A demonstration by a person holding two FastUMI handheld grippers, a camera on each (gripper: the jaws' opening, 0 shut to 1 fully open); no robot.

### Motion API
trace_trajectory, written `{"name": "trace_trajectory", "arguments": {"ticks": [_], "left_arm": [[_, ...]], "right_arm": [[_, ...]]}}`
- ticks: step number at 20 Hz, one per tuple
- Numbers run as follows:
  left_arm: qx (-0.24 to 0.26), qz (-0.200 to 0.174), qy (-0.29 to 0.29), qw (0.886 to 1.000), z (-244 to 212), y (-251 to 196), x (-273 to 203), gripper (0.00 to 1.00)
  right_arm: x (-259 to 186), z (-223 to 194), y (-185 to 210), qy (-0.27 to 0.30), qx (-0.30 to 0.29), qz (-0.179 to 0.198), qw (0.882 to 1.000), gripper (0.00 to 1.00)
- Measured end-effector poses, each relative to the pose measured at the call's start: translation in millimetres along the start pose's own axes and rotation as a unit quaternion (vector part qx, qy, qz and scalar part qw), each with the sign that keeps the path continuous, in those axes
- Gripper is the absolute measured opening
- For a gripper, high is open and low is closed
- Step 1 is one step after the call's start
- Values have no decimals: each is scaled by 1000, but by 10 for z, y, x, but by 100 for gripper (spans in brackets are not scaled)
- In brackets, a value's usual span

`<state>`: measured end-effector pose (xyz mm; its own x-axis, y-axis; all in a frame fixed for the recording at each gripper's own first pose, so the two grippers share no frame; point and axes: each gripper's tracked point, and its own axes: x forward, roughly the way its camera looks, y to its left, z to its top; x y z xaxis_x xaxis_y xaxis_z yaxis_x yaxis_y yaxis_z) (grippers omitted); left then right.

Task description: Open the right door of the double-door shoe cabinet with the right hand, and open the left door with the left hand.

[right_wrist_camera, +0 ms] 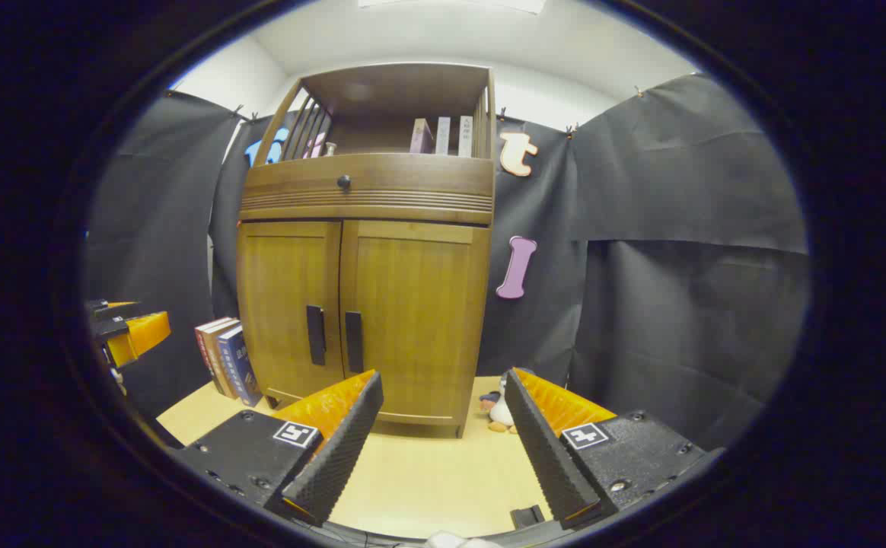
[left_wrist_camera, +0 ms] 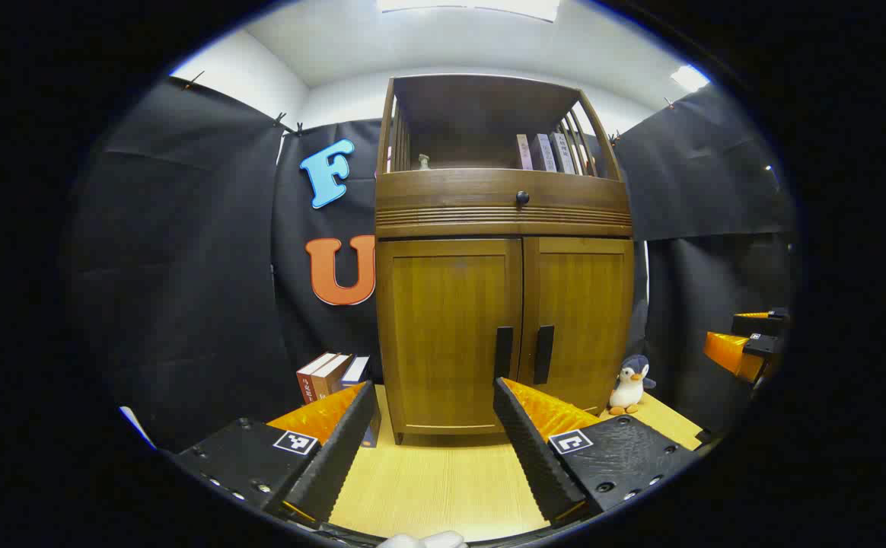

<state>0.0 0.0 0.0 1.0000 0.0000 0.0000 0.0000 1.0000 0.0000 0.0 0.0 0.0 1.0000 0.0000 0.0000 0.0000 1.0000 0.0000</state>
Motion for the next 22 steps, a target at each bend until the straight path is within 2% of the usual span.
{"name": "trace_trajectory", "arguments": {"ticks": [7,22], "left_arm": [[4,-11,2,1000,28,31,14,95],[4,-14,5,1000,93,-18,-20,95]], "right_arm": [[35,14,132,-1,-8,5,1000,100],[169,-66,30,2,-3,3,1000,100]]}}
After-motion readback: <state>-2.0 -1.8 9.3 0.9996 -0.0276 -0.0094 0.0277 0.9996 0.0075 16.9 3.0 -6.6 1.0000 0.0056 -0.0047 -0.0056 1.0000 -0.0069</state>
